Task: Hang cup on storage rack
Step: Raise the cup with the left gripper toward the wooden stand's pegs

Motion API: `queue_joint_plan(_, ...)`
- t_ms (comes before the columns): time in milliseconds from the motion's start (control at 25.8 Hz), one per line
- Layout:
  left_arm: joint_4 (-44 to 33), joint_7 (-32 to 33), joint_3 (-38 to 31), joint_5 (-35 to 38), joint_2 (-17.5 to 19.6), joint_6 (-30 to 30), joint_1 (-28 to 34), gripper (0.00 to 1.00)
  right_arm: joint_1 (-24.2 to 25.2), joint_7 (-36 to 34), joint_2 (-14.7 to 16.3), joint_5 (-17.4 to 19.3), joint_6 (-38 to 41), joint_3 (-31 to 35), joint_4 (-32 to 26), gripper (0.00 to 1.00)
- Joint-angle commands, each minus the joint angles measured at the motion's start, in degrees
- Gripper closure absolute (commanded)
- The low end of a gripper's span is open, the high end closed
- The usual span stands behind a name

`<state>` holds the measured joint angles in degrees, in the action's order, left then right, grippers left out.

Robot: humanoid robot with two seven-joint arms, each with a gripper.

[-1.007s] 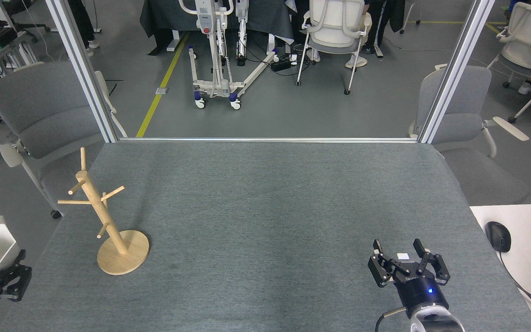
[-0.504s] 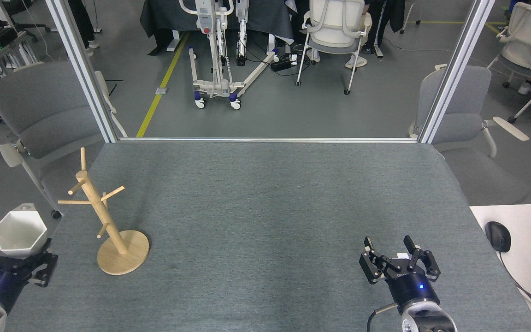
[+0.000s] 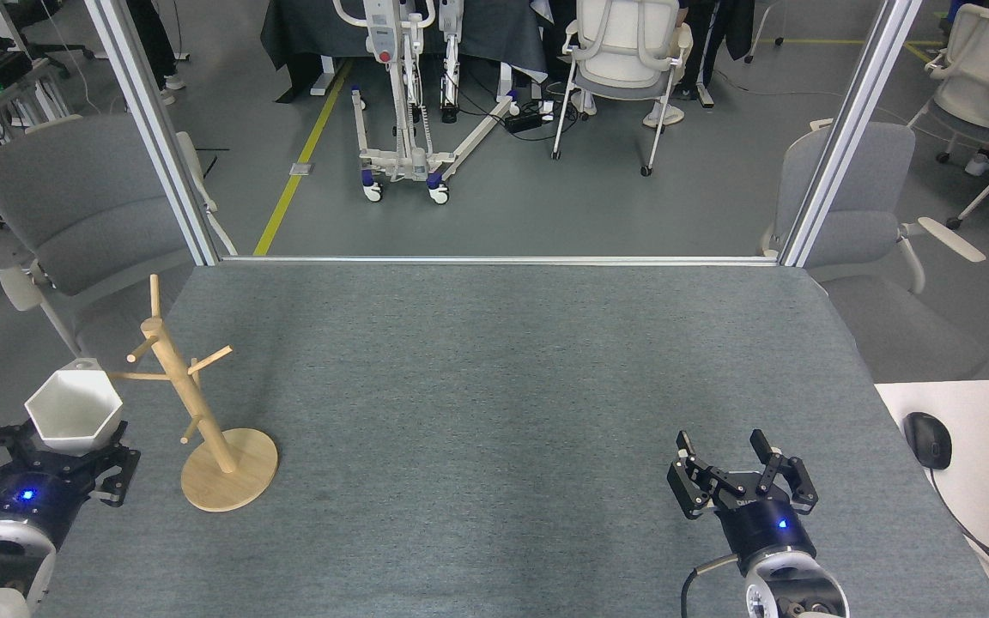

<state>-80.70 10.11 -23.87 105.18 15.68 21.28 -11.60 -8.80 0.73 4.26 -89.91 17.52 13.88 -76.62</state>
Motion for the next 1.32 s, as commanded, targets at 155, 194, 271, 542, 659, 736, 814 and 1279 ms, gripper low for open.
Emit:
queue_joint_plan(155, 0.45, 0.17, 0.05, 0.64, 0.05, 0.08, -1.32, 1.00, -0.08, -0.03, 0.04, 0.00, -0.03, 0.01, 0.24, 0.00)
queue_joint_plan(194, 0.37, 0.09, 0.05, 0.73, 0.05, 0.17, -1.32, 1.00, -0.16, -0.03, 0.04, 0.00, -0.03, 0.01, 0.24, 0.00)
queue_joint_plan(271, 0.19, 0.09, 0.40, 1.26, 0.14, 0.60, -1.23, 1.00, -0.87, -0.03, 0.04, 0.00, 0.06, -0.08, 0.24, 0.00)
queue_joint_plan(542, 0.19, 0.00, 2.77, 1.87, 0.58, 0.96, -0.52, 1.00, -1.13, -0.03, 0.04, 0.00, 0.06, -0.08, 0.24, 0.00)
queue_joint_plan(659, 0.36, 0.00, 3.91, 2.49, 0.58, 0.87, -0.88, 1.00, -1.13, -0.03, 0.13, 0.09, 0.06, -0.08, 0.24, 0.00)
queue_joint_plan(736, 0.72, 0.00, 4.00, 2.67, 0.49, 0.78, -0.96, 1.00, -1.13, -0.03, 0.13, 0.00, 0.06, -0.08, 0.33, 0.00)
queue_joint_plan(814, 0.89, 0.00, 4.00, 2.67, 0.49, 0.78, -0.96, 1.00, -1.13, -0.03, 0.04, 0.00, 0.06, -0.08, 0.33, 0.00)
queue_joint_plan(1279, 6.25, -0.88, 3.39, 1.70, 1.37, 0.87, -1.58, 1.00, -1.40, -0.03, 0.04, 0.00, 0.06, -0.17, 0.33, 0.00)
